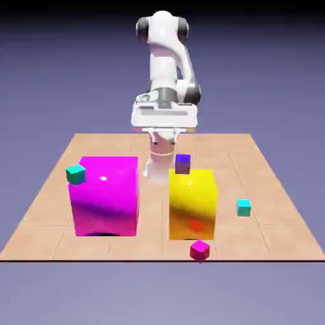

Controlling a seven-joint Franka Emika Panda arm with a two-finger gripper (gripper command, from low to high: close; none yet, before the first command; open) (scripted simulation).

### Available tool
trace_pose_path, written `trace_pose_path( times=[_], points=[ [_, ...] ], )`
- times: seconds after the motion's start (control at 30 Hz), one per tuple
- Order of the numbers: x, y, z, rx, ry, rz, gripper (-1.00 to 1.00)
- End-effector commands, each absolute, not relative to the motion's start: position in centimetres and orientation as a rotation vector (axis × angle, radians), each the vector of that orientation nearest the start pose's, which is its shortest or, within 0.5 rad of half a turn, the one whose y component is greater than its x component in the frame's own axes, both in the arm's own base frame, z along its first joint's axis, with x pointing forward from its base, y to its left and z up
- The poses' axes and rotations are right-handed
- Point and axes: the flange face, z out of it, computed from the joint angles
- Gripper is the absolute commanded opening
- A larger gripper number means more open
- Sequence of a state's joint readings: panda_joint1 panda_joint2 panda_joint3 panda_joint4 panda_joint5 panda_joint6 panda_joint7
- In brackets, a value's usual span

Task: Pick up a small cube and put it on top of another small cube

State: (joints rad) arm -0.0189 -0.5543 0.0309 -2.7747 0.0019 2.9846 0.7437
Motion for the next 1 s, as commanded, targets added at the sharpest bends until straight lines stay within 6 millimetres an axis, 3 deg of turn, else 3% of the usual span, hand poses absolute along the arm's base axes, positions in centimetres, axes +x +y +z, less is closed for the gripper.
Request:
trace_pose_path(
  times=[0.0,0.27,0.53,0.87,0.97],
  points=[
    [40.6,1.3,45.7,-2.546,0.986,-0.956,0.00],
    [46.3,8.6,40.5,-2.722,1.148,-0.439,0.00],
    [48.8,17.4,35.0,-2.809,1.263,0.149,0.00],
    [47.0,27.7,28.4,-2.822,1.290,0.904,0.00],
    [44.0,29.5,22.3,-2.858,1.301,1.027,0.00]
  ],
)
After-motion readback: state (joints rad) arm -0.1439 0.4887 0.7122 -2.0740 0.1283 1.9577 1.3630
